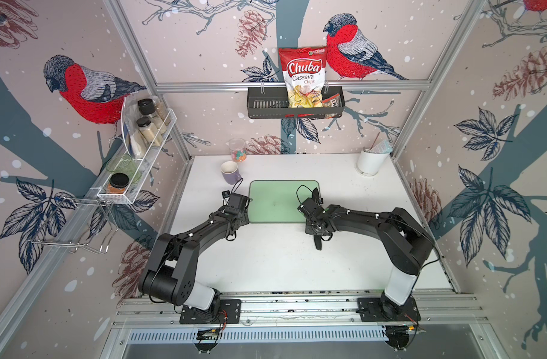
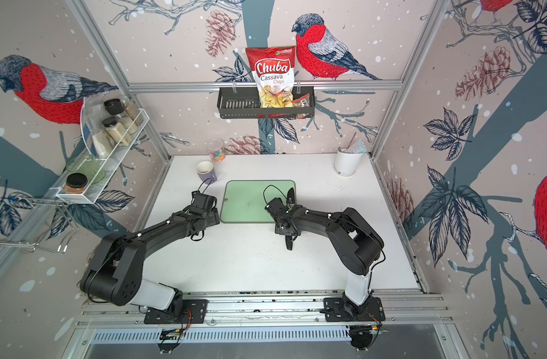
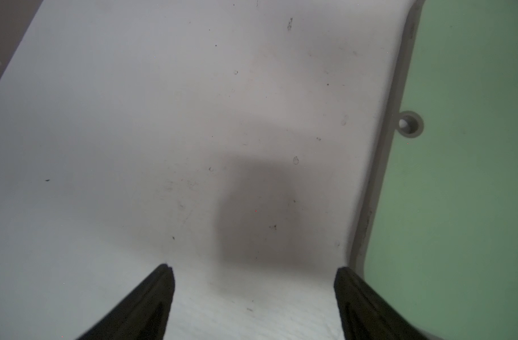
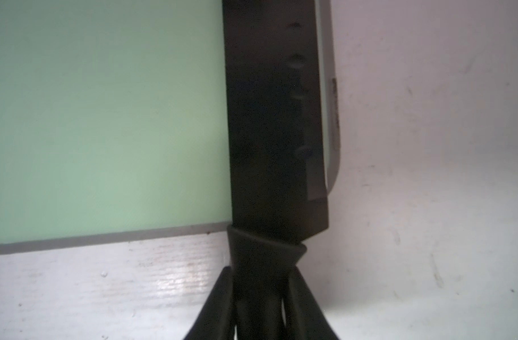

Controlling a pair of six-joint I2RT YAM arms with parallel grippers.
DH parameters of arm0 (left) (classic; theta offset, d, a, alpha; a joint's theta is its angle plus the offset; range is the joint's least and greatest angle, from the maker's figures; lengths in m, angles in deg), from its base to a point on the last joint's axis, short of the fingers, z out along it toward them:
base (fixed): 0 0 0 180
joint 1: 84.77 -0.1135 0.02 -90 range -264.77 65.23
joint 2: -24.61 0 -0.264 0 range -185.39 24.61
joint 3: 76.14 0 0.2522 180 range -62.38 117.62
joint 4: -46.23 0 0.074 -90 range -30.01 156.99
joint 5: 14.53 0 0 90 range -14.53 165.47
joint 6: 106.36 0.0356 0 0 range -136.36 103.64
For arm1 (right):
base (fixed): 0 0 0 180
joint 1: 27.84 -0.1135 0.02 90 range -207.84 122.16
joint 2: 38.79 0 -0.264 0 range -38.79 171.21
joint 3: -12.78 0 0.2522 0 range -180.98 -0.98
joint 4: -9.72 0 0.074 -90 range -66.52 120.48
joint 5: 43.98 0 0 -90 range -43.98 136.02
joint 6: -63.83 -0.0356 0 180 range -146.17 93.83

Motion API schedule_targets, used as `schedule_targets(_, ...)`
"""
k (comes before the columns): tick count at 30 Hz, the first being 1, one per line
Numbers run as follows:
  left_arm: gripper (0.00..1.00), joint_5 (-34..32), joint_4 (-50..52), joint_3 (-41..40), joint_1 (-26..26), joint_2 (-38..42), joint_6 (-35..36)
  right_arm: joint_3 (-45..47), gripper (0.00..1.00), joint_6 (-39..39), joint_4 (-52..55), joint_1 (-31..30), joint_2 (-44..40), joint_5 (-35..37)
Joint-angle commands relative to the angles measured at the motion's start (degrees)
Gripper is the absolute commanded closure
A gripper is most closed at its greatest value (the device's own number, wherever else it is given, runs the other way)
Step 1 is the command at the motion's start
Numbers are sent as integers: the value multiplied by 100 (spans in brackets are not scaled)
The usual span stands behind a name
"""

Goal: Align the knife with the edge of the cutting board
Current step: Place the knife at the edge of the cutting board.

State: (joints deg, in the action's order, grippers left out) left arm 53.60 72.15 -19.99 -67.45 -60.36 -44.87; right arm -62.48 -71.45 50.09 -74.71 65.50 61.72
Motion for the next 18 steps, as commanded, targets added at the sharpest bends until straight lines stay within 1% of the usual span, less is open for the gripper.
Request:
schedule_targets(1, 13, -53, -60, 41, 4, -2, 37, -3, 72, -43, 195, 13, 20, 123)
schedule_targets(14, 13, -57, -64, 46, 8, -2, 39, 110, 73, -77, 151, 14, -24, 117)
schedule_targets(18, 13, -67, -65, 35, 10, -2, 40, 124, 71, -99, 135, 14, -1, 110)
